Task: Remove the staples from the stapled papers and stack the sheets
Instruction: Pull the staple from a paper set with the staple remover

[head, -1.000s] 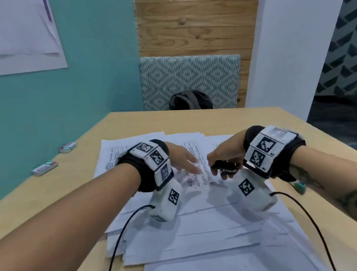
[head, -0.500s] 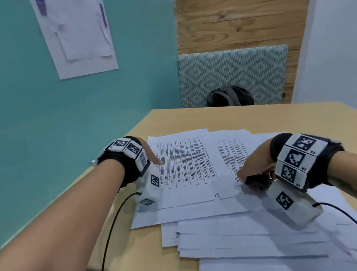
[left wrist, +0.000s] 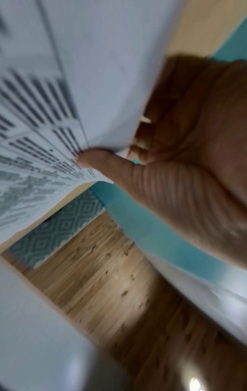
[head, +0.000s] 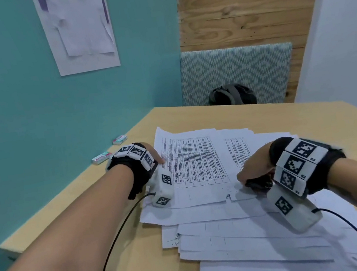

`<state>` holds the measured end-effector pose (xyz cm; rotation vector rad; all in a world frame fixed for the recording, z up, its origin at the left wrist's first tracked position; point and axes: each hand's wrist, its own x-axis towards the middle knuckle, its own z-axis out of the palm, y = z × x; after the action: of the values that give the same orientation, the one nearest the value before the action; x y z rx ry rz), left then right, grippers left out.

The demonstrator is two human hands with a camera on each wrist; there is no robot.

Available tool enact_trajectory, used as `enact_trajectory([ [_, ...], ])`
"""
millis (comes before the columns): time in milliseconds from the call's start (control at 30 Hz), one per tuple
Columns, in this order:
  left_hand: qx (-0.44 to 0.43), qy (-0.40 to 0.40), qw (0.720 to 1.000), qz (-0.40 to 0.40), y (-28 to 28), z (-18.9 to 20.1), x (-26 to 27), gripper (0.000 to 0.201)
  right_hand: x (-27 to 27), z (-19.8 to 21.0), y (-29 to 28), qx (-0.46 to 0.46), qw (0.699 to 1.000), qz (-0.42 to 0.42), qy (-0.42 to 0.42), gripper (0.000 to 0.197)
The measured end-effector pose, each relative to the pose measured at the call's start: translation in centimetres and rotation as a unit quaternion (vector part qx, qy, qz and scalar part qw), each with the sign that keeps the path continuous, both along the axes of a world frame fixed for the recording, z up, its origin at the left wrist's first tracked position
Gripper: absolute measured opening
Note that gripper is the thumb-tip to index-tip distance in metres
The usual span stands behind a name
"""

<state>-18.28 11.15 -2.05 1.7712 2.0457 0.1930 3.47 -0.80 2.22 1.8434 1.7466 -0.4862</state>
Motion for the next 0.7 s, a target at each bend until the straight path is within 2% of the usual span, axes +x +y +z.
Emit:
enact_trajectory([
  [67,0.019,-0.045,0.999,0.006,-0.6,1.2,0.4,0.037,0.9,-0.1,0.4,-0.033,0.999,0.019,0.022,0.04],
  [133,0.059,-0.124,0.991,0.009,-0.2,2.3,0.8,0.034,2.3,0.0,1.0,-0.031,0.993,-0.026,0.112,0.037],
  [167,0.083,-0.188,0.979,-0.001,0.0,2.9,1.1,0.036,3.0,0.2,1.1,-0.017,0.982,-0.065,0.176,0.034],
  [233,0.113,-0.329,0.937,-0.02,-0.2,4.2,1.9,0.031,3.9,1.3,1.0,0.053,0.947,-0.119,0.294,0.031],
  [300,0.128,-0.424,0.895,-0.048,-1.3,5.7,3.0,0.018,4.4,3.1,0.9,0.163,0.885,-0.144,0.412,0.033],
  [367,0.132,-0.481,0.863,-0.079,-2.1,6.6,4.3,0.01,4.6,5.3,0.6,0.259,0.795,-0.155,0.526,0.034],
  [433,0.125,-0.524,0.836,-0.102,-2.7,7.1,5.4,0.008,4.8,7.1,0.4,0.327,0.711,-0.16,0.601,0.035],
  [500,0.108,-0.573,0.803,-0.121,-3.3,7.6,6.3,0.008,5.0,8.4,0.1,0.367,0.644,-0.161,0.652,0.034],
  [600,0.08,-0.636,0.754,-0.144,-4.4,8.3,7.5,0.01,4.9,9.2,-0.7,0.389,0.583,-0.15,0.697,0.024],
  [700,0.062,-0.665,0.726,-0.161,-5.4,8.8,8.8,0.01,4.9,9.5,-1.3,0.389,0.556,-0.139,0.721,0.013],
])
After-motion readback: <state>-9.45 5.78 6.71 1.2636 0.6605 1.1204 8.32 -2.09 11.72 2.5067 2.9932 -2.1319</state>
